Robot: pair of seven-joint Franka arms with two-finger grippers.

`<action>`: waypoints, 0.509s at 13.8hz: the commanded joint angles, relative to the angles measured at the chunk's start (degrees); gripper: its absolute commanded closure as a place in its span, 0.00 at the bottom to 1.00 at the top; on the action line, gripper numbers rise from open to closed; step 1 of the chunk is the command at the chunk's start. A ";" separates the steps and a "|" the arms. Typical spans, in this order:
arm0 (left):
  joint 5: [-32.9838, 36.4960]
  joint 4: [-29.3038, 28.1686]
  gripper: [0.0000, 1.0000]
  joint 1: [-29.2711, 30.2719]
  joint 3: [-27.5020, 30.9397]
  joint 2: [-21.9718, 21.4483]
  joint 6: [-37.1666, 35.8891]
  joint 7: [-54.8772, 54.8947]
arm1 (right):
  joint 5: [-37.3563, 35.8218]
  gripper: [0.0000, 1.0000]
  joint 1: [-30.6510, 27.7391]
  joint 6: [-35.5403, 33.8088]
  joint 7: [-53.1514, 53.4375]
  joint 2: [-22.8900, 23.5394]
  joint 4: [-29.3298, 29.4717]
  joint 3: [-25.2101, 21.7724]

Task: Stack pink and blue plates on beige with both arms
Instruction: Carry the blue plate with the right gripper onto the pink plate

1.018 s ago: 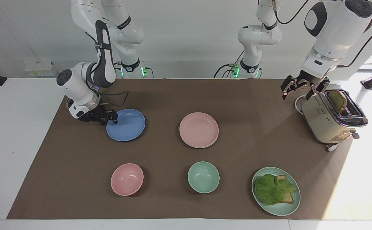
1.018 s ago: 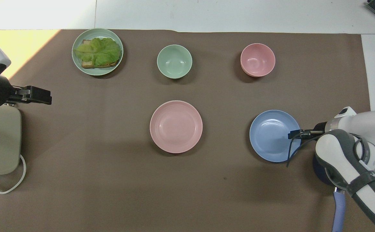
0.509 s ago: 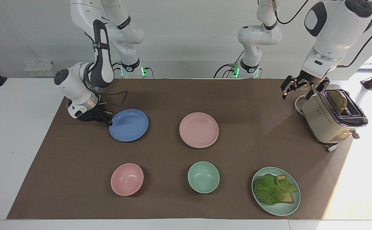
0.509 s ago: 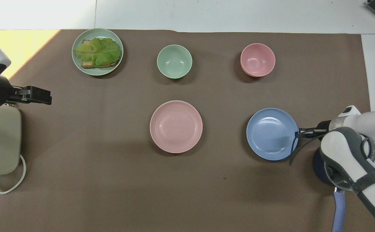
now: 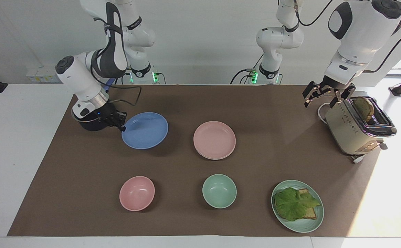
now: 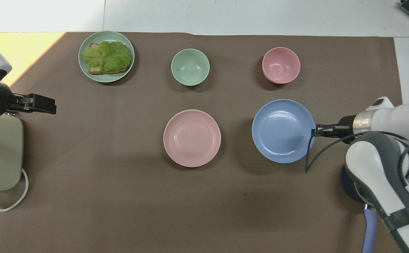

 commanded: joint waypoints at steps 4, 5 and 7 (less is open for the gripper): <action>0.76 0.32 0.00 0.46 -0.27 -0.07 -0.91 0.41 | -4.82 1.00 17.58 1.66 25.77 8.46 10.54 0.26; 0.76 0.32 0.00 0.37 -0.27 -0.07 -0.91 0.41 | -6.31 1.00 18.57 2.36 28.86 9.96 11.43 0.26; 0.76 0.32 0.00 0.46 -0.27 -0.07 -0.91 0.41 | -7.38 1.00 21.38 5.60 32.04 12.86 11.52 0.26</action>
